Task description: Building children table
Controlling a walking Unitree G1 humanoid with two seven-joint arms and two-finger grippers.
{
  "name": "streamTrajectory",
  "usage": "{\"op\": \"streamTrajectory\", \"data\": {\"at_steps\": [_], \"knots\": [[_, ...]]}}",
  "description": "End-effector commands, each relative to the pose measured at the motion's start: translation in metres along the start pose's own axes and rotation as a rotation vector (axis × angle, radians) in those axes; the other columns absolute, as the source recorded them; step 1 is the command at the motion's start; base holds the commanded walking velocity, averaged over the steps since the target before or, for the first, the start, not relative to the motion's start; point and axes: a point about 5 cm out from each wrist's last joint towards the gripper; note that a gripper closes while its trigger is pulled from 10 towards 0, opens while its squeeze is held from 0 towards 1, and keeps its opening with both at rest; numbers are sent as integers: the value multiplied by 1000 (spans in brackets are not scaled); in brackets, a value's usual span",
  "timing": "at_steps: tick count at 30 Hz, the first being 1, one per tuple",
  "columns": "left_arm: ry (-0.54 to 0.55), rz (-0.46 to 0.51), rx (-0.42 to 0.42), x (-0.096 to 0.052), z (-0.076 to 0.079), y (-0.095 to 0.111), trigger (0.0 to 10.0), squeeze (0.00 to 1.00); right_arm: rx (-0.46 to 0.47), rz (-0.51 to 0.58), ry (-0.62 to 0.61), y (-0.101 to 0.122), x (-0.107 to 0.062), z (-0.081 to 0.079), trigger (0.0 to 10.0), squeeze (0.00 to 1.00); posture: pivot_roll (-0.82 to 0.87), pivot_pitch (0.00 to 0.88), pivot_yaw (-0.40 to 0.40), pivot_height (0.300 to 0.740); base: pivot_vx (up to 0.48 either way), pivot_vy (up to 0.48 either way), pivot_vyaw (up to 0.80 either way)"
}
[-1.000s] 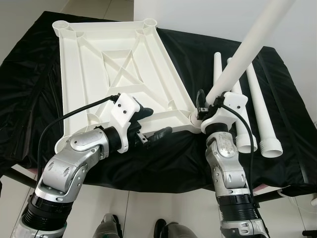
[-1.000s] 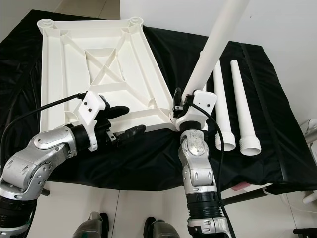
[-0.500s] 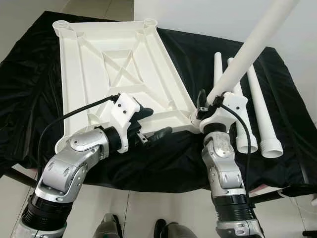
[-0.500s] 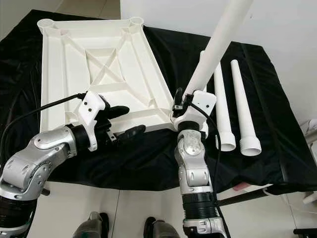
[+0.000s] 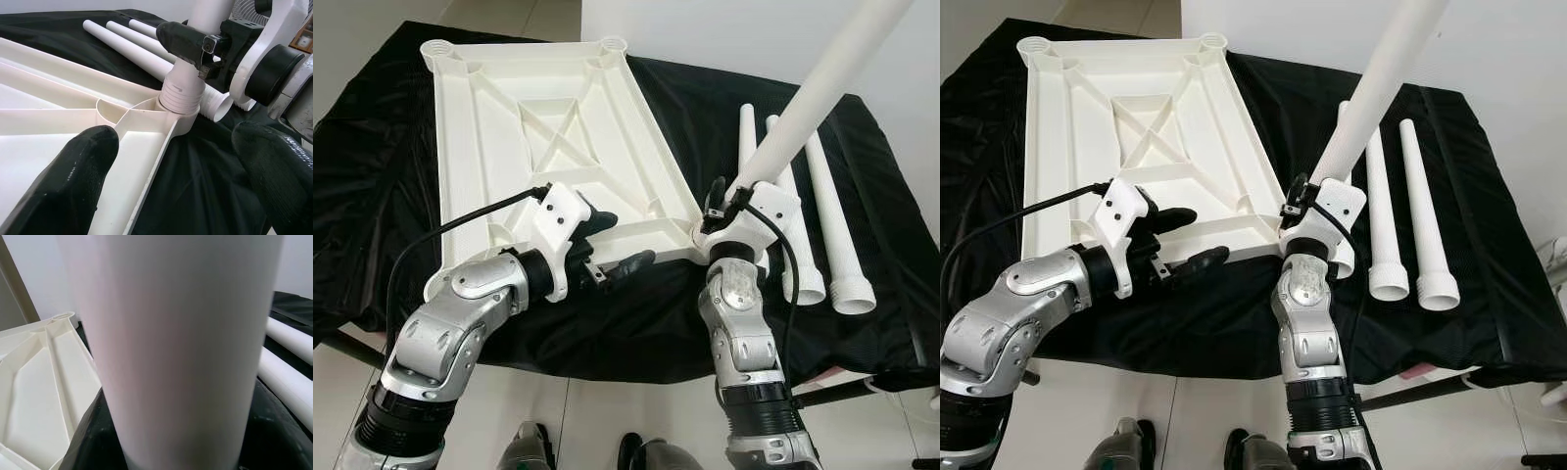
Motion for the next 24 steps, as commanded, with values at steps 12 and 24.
{"op": "streamTrajectory", "data": {"at_steps": [12, 24], "knots": [[-1, -2, -7, 1, 3, -1, 10000, 0, -18, -209, -131, -40, -15, 6, 10000, 0, 127, 209, -82, 740, 0, 0, 0], [-2, 0, -7, 1, 3, -1, 10000, 0, 26, -148, -57, -32, -13, 4, 10000, 1000, 126, 200, -83, 740, 0, 0, 0]]}}
Point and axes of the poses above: a point about 5 cm out from each wrist's last joint towards the gripper, its own x axis pointing out of the wrist towards the gripper, its own y axis along the axis of the wrist's last joint, z = x × y, and after that the axes turned 4 degrees about -x, right-handed
